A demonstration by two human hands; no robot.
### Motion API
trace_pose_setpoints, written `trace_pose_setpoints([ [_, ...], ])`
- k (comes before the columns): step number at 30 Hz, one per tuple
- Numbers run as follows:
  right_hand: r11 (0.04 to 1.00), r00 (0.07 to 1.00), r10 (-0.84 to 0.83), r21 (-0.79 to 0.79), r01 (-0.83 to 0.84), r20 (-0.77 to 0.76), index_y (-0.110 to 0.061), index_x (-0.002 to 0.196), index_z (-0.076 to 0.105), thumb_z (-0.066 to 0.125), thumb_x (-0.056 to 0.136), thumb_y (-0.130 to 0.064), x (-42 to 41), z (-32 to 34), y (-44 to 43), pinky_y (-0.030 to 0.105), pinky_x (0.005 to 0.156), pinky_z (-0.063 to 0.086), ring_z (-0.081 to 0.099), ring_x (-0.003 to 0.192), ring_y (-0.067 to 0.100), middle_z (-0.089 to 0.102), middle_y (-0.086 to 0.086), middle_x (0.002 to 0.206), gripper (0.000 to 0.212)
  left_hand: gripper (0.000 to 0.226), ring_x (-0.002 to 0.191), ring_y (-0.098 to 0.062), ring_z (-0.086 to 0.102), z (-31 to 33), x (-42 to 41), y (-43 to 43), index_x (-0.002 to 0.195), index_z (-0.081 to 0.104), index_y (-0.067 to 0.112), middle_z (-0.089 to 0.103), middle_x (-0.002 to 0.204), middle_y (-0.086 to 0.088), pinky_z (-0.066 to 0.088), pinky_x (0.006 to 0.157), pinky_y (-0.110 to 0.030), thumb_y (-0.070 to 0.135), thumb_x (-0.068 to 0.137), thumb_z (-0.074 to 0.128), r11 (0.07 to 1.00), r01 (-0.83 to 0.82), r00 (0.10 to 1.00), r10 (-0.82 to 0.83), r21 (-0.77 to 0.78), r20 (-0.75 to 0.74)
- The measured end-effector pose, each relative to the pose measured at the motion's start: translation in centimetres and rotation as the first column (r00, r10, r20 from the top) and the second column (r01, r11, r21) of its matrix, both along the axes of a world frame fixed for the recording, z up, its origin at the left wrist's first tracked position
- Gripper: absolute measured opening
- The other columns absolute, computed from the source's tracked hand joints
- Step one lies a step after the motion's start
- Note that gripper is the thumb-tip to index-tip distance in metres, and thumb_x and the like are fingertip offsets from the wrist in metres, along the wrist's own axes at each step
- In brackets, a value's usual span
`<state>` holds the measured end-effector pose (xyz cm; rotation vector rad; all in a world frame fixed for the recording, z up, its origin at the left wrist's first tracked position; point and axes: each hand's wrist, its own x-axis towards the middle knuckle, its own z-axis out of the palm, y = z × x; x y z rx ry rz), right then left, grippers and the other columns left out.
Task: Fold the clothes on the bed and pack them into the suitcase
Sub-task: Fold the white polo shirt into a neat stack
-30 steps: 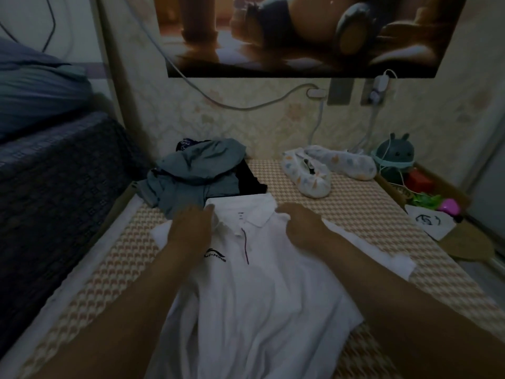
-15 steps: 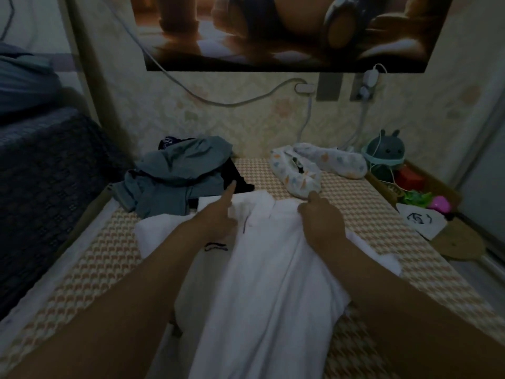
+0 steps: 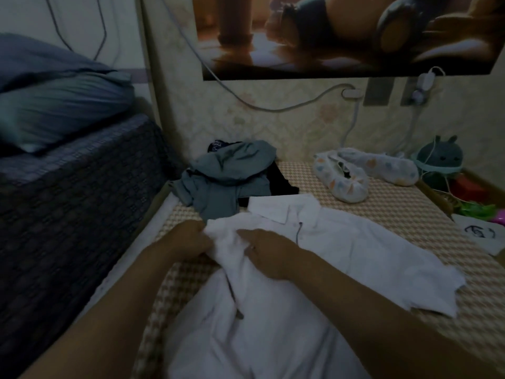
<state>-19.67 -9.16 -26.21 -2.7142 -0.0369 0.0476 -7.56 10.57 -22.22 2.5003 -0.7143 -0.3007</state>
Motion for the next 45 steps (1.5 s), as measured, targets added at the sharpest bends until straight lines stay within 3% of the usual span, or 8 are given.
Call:
trace_pose_setpoints([
  [6, 0.989, 0.989, -0.142, 0.035, 0.143, -0.031, -0.035, 0.154, 0.003, 0.025, 0.097, -0.062, 0.3, 0.3, 0.3, 0.046, 0.120, 0.012, 0.015, 0.148, 0.018, 0.010, -0.002, 0.162, 0.067, 0.016, 0.088, -0.019, 0.058, 4.2, -0.9, 0.3, 0.099, 0.060, 0.014, 0.060, 0.093, -0.001, 0.040, 0.067, -0.028, 0.027, 0.098, 0.052, 0.923, 0.029, 0.967, 0.071, -0.384, 0.243],
  [14, 0.972, 0.984, -0.148, -0.195, 0.127, -0.100, -0.029, 0.155, 0.001, 0.034, 0.098, -0.058, -0.7, 0.2, -1.2, 0.033, 0.121, 0.005, 0.005, 0.149, 0.018, 0.003, 0.005, 0.163, 0.072, 0.045, 0.114, -0.035, 0.049, 3.1, 1.1, 3.0, 0.131, 0.051, 0.018, 0.055, 0.123, -0.014, 0.039, 0.091, -0.040, 0.020, 0.088, 0.061, 0.910, -0.372, 0.727, 0.166, 0.180, 0.666],
  [25, 0.995, 0.997, -0.037, -0.092, 0.044, 0.070, -0.028, 0.113, 0.060, 0.060, 0.090, -0.022, -7.6, 7.0, 1.0, 0.029, 0.091, 0.043, 0.052, 0.099, 0.014, 0.051, -0.002, 0.114, 0.024, 0.028, 0.083, -0.012, 0.057, 3.0, -8.2, 4.3, 0.084, 0.059, 0.032, 0.059, 0.088, 0.010, 0.043, 0.070, -0.020, 0.004, 0.085, 0.056, 0.929, 0.351, 0.909, -0.367, 0.114, 0.195],
  [30, 0.989, 0.994, 0.000, -0.148, -0.016, -0.109, -0.031, 0.071, 0.054, 0.054, 0.075, -0.009, -14.2, 8.4, 2.2, 0.028, 0.070, 0.051, 0.057, 0.077, 0.011, 0.058, -0.012, 0.080, 0.022, 0.052, 0.127, -0.016, 0.043, 3.4, -13.2, 8.0, 0.129, 0.049, 0.044, 0.042, 0.142, 0.008, 0.038, 0.106, -0.031, 0.008, 0.091, 0.053, 0.763, 0.497, 0.866, -0.462, 0.414, -0.190],
  [33, 0.987, 0.965, 0.018, -0.151, -0.059, -0.261, -0.028, 0.076, 0.063, 0.059, 0.073, -0.012, -17.3, 8.5, 2.2, 0.026, 0.073, 0.055, 0.059, 0.077, 0.006, 0.063, -0.013, 0.082, 0.017, 0.072, 0.137, -0.022, 0.030, 2.8, -15.2, 8.2, 0.146, 0.033, 0.034, 0.032, 0.150, 0.002, 0.024, 0.113, -0.034, 0.040, 0.084, 0.070, 0.613, 0.509, 0.816, -0.566, 0.604, -0.113],
  [37, 0.989, 0.928, 0.066, -0.100, -0.110, -0.367, -0.033, 0.096, 0.064, 0.067, 0.071, -0.011, -20.1, 8.6, 2.4, 0.018, 0.078, 0.048, 0.056, 0.088, 0.005, 0.059, -0.011, 0.100, 0.033, 0.007, 0.082, -0.016, 0.054, 0.4, -15.9, 8.5, 0.077, 0.067, 0.020, 0.064, 0.086, -0.004, 0.040, 0.079, -0.030, 0.020, 0.081, 0.073, 0.814, 0.527, 0.798, -0.573, 0.246, 0.186],
  [42, 0.939, 0.895, 0.107, -0.251, -0.234, -0.434, -0.049, 0.137, 0.031, 0.074, 0.061, -0.034, -20.0, 5.7, 1.8, 0.045, 0.108, 0.036, 0.037, 0.129, 0.024, 0.035, 0.001, 0.139, 0.089, 0.040, 0.115, -0.011, 0.051, 5.7, -16.3, 9.1, 0.117, 0.065, 0.023, 0.056, 0.122, 0.011, 0.036, 0.097, -0.023, 0.046, 0.089, 0.050, 0.937, 0.341, 0.935, -0.330, -0.079, 0.131],
  [45, 0.921, 0.896, 0.084, -0.310, -0.237, -0.436, -0.047, 0.148, 0.011, 0.078, 0.075, -0.030, -20.4, 4.7, 1.4, 0.043, 0.119, 0.020, 0.015, 0.146, 0.024, 0.010, 0.001, 0.158, 0.100, 0.034, 0.111, -0.015, 0.054, 8.7, -16.4, 10.2, 0.120, 0.063, 0.026, 0.059, 0.125, 0.007, 0.041, 0.097, -0.027, 0.041, 0.090, 0.059, 0.845, 0.293, 0.938, -0.344, 0.447, 0.036],
])
